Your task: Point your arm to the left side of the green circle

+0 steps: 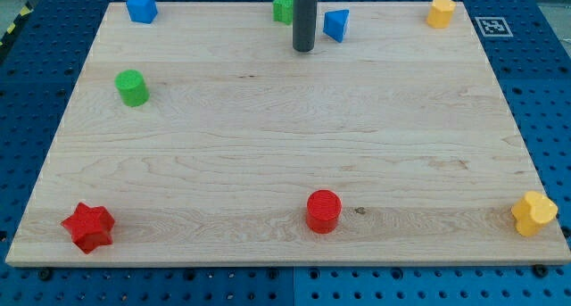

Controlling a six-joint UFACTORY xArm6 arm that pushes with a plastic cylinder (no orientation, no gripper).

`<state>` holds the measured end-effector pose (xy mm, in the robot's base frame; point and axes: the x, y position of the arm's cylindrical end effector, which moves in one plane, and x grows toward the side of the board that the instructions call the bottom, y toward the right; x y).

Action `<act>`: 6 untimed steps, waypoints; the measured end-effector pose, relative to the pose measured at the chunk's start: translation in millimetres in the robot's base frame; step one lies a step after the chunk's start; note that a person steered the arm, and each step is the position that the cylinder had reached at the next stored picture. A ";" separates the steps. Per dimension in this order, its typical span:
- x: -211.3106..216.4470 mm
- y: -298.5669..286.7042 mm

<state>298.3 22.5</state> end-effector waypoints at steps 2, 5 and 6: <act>0.2 -56.0; 20.4 -286.8; 66.1 -303.3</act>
